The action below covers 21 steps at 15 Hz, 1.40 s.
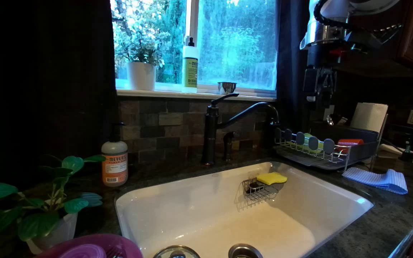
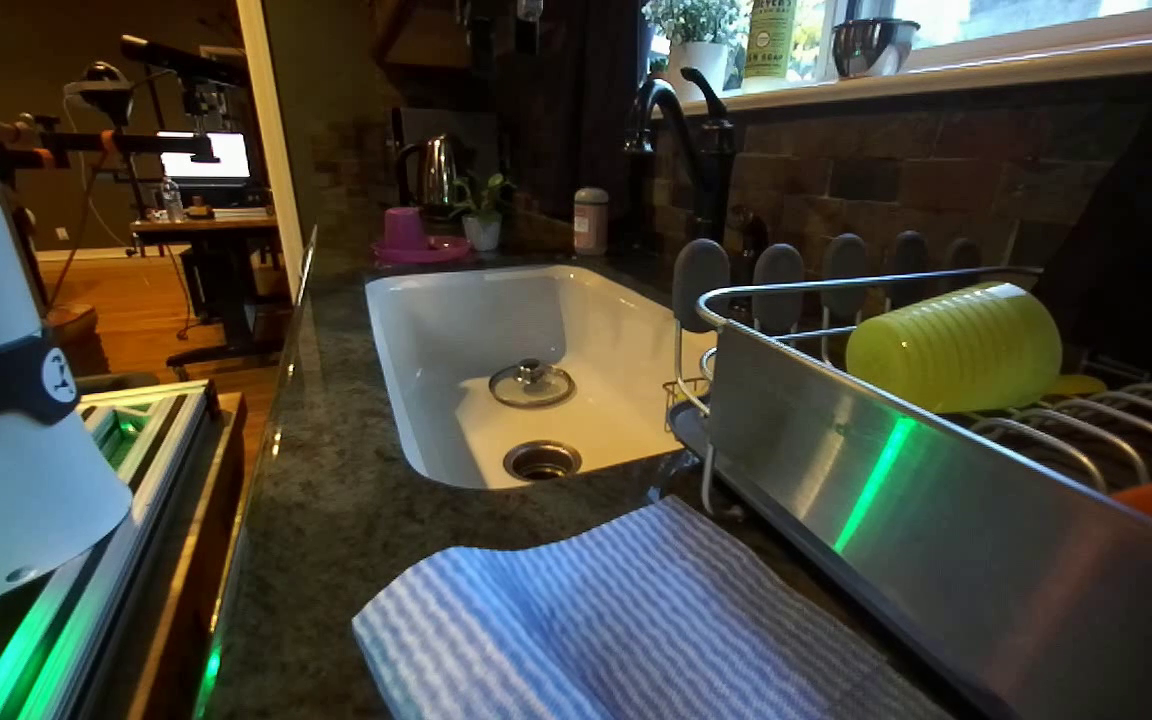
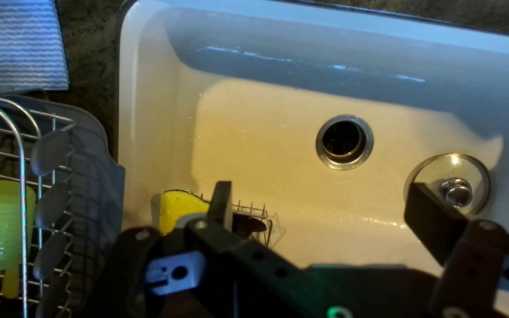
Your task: Put the silver bowl from the window sill on top of the purple cup.
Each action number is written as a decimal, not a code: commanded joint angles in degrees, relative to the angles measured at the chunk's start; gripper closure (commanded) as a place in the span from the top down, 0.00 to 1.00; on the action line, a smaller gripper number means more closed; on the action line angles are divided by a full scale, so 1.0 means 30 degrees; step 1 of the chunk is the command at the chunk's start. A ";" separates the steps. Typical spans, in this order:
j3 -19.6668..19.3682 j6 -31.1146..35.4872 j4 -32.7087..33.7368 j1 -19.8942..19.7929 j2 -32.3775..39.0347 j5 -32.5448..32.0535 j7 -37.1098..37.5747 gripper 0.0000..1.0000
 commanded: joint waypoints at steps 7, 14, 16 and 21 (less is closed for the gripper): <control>-0.0220 0.0036 0.0037 0.0227 0.0004 -0.0091 0.0218 1.00; -0.0572 0.2028 0.0276 -0.0473 -0.1124 0.0031 0.2253 1.00; -0.0575 0.1816 0.0427 -0.0346 -0.0775 -0.0034 0.1857 1.00; -0.0737 0.1876 0.0557 -0.0472 -0.0939 -0.0019 0.1906 1.00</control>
